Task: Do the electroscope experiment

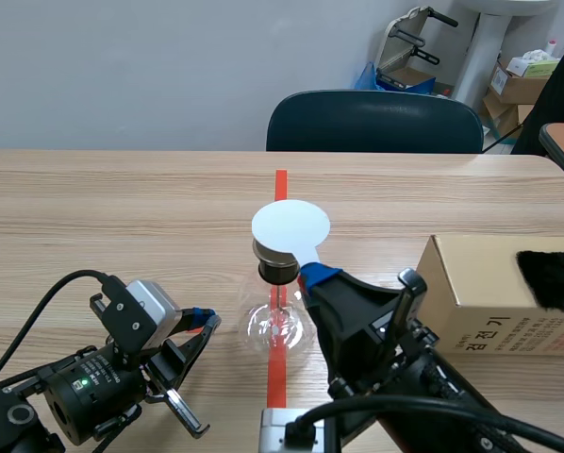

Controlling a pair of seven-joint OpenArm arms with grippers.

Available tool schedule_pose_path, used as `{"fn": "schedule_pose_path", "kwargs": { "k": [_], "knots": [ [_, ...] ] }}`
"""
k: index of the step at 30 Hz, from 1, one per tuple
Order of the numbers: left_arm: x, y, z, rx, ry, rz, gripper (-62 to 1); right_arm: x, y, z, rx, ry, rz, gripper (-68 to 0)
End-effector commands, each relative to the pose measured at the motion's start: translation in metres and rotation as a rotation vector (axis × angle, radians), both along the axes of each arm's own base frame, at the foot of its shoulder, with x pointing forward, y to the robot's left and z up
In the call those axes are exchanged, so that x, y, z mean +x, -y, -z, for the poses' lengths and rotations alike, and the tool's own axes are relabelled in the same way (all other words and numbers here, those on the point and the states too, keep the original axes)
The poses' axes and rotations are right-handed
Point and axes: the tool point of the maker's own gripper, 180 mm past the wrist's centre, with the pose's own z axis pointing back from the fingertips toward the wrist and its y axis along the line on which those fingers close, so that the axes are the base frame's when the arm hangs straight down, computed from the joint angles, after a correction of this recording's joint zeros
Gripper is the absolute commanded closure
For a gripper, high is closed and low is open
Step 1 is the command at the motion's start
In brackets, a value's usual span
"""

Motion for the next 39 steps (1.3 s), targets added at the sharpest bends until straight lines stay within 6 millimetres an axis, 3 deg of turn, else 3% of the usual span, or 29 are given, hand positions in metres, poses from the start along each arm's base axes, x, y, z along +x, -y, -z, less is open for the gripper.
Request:
{"fn": "schedule_pose_path", "kwargs": {
  "k": [1,14,24,29,39],
  "knots": [
    [0.002,0.005,-0.009,-0.028,0.021,0.003,-5.5,0.004,0.008,-0.003,-0.007,0.019,0.030,-1.0],
    [0.002,0.005,-0.009,-0.028,0.021,0.003,-5.5,0.034,0.074,-0.007,0.020,0.026,0.438,-1.0],
    [0.002,0.005,-0.009,-0.028,0.021,0.003,-5.5,0.038,0.101,-0.008,0.030,0.028,0.592,-1.1],
    [0.002,0.005,-0.009,-0.028,0.021,0.003,-5.5,0.038,0.098,-0.008,0.029,0.028,0.572,-1.0],
    [0.002,0.005,-0.009,-0.028,0.021,0.003,-5.5,0.024,0.044,-0.006,0.006,0.023,0.262,-1.0]
  ]
}}
